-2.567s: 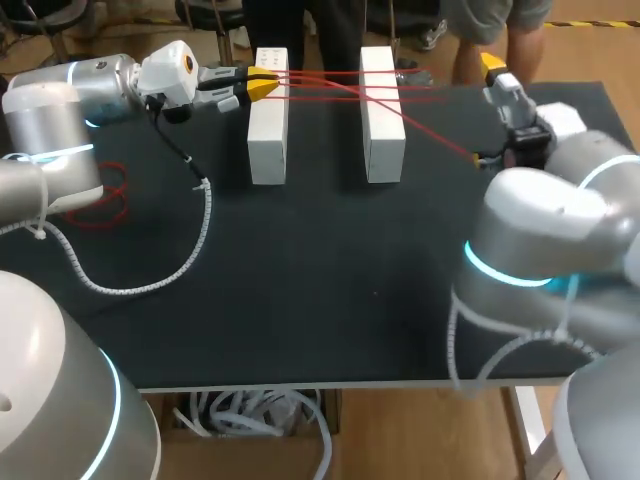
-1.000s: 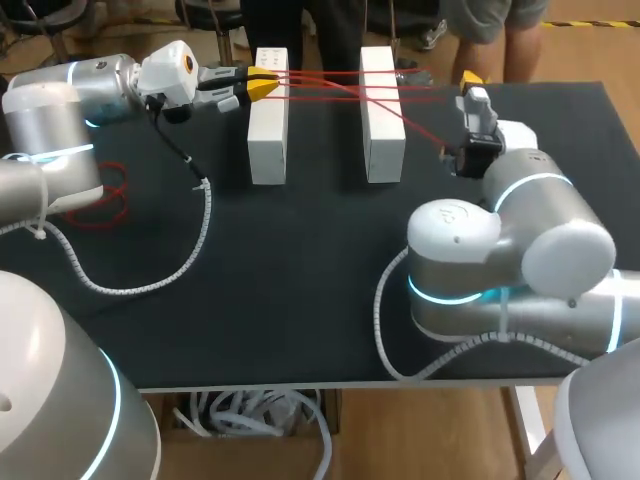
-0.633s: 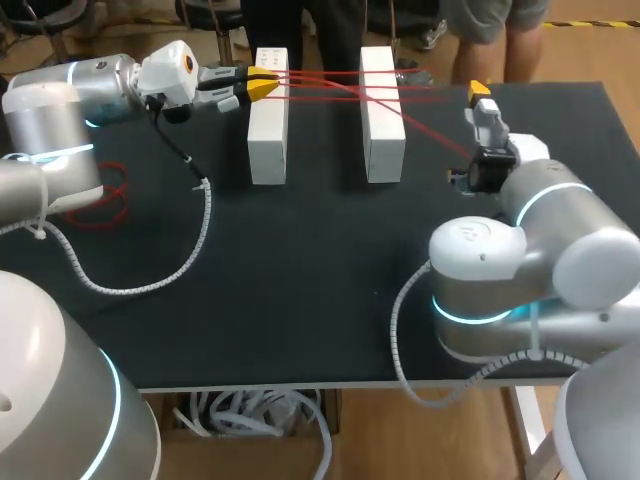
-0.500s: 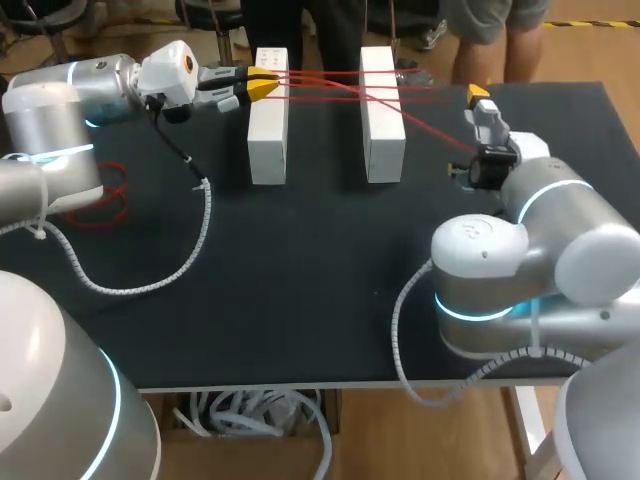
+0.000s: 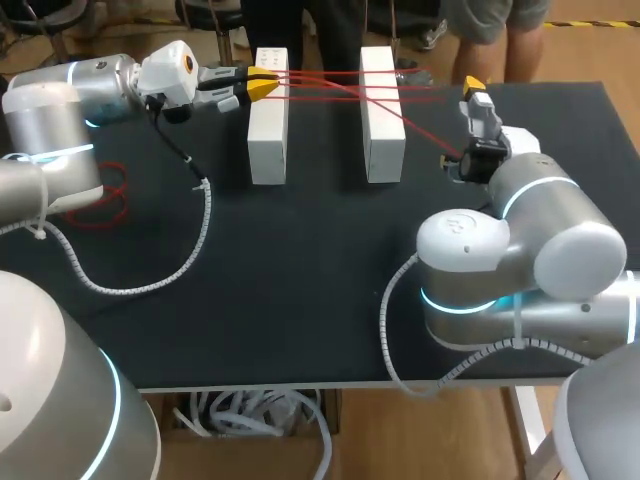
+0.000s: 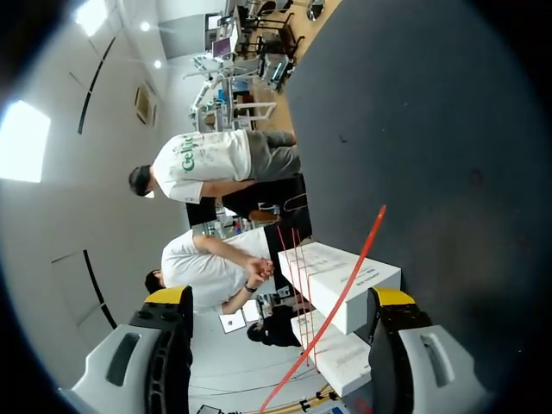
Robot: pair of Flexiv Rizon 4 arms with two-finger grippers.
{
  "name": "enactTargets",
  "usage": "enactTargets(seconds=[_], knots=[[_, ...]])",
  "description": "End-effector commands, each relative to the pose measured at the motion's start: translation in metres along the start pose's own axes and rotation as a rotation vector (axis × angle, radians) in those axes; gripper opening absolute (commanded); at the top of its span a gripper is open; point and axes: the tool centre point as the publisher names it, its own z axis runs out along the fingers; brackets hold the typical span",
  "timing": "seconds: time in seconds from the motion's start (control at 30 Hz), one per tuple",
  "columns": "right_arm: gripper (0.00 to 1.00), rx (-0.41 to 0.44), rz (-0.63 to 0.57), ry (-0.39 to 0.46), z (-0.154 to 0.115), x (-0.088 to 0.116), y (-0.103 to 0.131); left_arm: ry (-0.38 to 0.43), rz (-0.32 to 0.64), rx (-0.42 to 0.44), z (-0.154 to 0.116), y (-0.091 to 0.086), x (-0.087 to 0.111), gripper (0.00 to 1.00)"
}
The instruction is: Grab the tape and strap the tape.
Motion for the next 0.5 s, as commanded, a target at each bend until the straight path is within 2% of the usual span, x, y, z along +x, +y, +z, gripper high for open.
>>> enactTargets(seconds=[0.03,0.27,0.5], knots=[[0.85,-0.015,-0.003,0.004,0.008,0.001,-0.004,0.002,0.0,0.001,0.0,0.001,-0.001,0.0],[0.84,-0.038,0.002,0.021,0.017,0.004,-0.002,0.002,0.0,0.001,0.0,0.001,-0.001,0.0],[0.76,-0.044,0.023,0.023,0.013,0.015,0.0,0.002,0.0,0.001,0.0,0.001,-0.001,0.0]])
